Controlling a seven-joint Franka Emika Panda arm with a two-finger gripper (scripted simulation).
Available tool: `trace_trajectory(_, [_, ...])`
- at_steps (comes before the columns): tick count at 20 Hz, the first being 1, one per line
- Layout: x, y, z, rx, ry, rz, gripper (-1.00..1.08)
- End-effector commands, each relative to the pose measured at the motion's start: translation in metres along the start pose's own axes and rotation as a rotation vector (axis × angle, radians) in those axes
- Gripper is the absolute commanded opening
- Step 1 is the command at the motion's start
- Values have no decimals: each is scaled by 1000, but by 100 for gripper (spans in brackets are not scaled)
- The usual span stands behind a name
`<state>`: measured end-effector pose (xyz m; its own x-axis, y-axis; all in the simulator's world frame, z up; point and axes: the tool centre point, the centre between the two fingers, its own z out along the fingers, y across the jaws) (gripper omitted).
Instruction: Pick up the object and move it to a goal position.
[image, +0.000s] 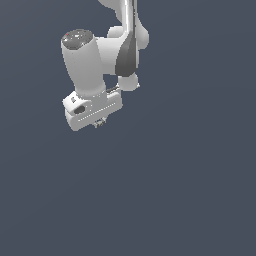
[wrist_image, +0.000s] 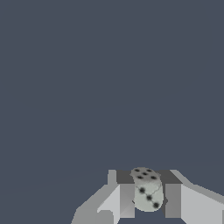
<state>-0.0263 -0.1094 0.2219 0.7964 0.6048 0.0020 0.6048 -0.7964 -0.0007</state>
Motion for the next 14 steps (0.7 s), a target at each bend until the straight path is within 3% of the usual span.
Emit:
trace_trajectory(1, [-9, 13, -27, 1, 0, -1, -100])
trace_trajectory(14, [-42, 73, -132, 0, -1, 1, -100])
